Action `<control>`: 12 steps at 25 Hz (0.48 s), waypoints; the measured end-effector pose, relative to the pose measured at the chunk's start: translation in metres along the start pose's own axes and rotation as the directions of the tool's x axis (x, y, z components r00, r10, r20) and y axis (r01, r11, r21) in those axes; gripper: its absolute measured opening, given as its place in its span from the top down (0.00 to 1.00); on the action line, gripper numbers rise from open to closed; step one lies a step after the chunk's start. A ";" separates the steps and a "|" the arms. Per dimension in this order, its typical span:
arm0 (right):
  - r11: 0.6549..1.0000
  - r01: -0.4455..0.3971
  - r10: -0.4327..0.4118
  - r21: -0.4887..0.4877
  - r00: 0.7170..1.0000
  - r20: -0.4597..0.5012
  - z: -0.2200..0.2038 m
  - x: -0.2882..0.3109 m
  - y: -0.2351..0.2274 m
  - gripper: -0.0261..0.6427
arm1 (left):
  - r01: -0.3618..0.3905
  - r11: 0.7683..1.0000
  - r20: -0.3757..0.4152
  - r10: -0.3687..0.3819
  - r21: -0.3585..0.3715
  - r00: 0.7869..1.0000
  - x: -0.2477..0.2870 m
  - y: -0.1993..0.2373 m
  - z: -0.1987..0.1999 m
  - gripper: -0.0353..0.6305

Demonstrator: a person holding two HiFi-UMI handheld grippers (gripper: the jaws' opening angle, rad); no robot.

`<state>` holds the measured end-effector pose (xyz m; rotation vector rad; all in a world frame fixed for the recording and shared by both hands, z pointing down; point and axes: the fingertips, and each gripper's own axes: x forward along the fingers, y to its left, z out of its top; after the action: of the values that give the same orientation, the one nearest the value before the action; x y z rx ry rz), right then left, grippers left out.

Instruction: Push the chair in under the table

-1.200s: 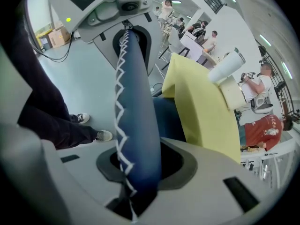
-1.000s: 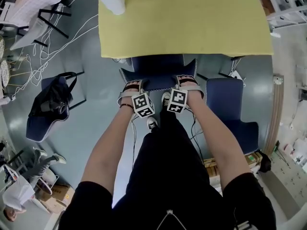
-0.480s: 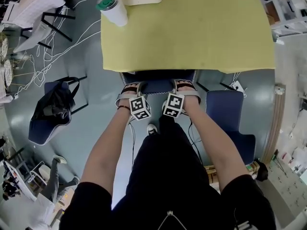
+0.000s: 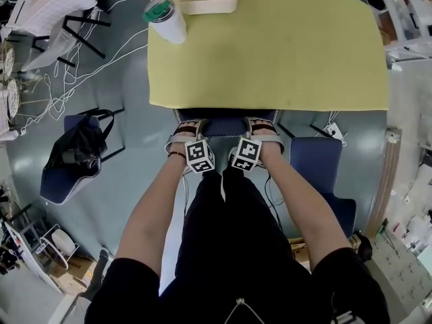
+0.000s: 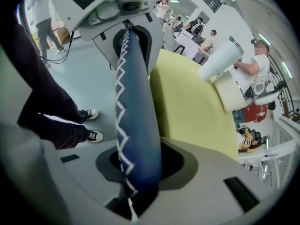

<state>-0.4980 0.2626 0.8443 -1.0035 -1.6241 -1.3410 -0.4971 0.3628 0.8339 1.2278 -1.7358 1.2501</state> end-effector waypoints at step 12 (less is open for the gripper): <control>0.991 -0.132 0.132 0.015 0.991 0.014 0.005 -0.005 0.015 0.75 | 0.027 0.996 -0.025 -0.025 0.090 0.999 -0.006 -0.009 -0.006 0.74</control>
<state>-0.4823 0.2694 0.8449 -1.0919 -1.5475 -1.2336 -0.4868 0.3697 0.8332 1.2780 -1.6573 1.3359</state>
